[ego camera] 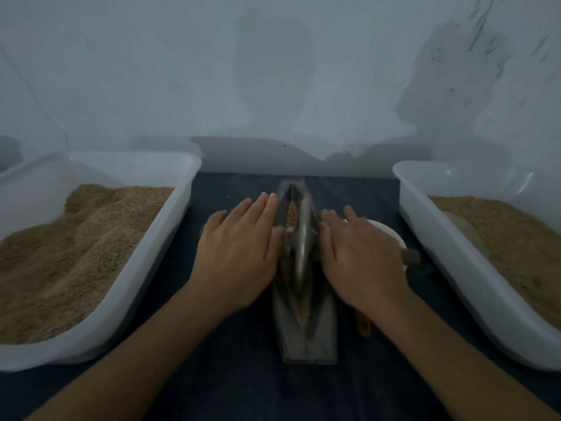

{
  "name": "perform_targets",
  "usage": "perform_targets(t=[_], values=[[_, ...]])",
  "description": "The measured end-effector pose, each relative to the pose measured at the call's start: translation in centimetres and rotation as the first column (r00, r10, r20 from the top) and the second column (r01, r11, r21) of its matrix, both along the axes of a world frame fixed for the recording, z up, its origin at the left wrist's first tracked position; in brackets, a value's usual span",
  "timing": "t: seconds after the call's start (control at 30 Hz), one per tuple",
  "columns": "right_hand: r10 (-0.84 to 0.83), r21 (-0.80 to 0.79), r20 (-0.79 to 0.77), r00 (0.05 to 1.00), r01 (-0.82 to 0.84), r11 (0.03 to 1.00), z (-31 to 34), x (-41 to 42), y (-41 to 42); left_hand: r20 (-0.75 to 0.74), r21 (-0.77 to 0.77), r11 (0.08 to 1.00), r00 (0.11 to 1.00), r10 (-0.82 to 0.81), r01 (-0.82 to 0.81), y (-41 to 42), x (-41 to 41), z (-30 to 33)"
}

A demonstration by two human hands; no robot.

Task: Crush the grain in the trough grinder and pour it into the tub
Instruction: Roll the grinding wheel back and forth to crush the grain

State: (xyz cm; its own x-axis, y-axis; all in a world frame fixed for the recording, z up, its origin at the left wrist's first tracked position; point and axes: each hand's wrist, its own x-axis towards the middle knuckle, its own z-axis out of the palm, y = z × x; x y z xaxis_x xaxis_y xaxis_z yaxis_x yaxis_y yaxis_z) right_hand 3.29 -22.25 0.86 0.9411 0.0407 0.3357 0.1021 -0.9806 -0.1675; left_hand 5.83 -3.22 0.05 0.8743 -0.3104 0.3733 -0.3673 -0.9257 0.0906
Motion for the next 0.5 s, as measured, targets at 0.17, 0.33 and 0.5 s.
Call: perform_targets(t=[0.17, 0.33, 0.5], values=[[-0.165, 0.010, -0.047, 0.985, 0.166, 0.986, 2.0, 10.5, 0.1, -0.143, -0.085, 0.982, 0.978, 0.155, -0.168, -2.0, 9.6, 1.4], [-0.096, -0.087, -0.030, 0.995, 0.093, 0.992, 1.1, 7.7, 0.1, -0.085, -0.037, 0.992, 0.989, 0.121, -0.124, -1.3, 6.0, 0.6], [0.047, -0.018, 0.189, 0.981, -0.044, 0.999, -1.3, -2.1, -0.7, 0.091, -0.064, 0.997, 0.995, -0.034, 0.039, 1.7, -3.9, -0.8]])
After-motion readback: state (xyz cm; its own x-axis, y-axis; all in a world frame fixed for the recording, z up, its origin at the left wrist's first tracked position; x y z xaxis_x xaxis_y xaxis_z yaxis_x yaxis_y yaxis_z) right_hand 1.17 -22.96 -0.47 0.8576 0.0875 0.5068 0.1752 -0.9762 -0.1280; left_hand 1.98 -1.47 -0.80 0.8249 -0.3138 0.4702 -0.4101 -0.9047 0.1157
